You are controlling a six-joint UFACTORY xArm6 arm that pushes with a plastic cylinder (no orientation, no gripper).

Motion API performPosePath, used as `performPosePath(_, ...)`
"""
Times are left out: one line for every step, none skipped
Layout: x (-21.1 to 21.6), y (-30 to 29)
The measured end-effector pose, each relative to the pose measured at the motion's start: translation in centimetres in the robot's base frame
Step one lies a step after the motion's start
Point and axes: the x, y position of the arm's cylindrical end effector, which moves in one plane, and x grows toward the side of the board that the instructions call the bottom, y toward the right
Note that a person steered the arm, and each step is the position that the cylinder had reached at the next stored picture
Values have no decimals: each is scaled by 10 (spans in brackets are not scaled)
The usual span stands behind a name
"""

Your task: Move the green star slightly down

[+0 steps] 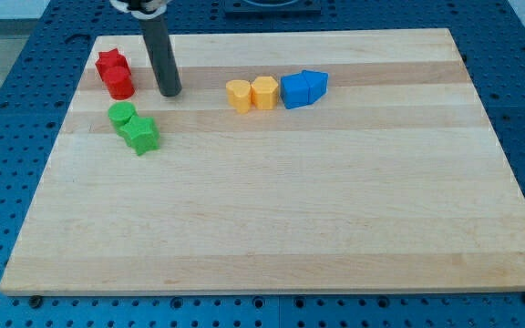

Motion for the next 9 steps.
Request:
performPosePath(0, -11)
performPosePath(5, -12)
performPosePath(21, -12)
performPosePath(33, -10)
performPosePath(40, -4)
performPosePath(61, -4)
performPosePath(81, -6)
performPosePath(95, -7)
performPosePath(93, -18)
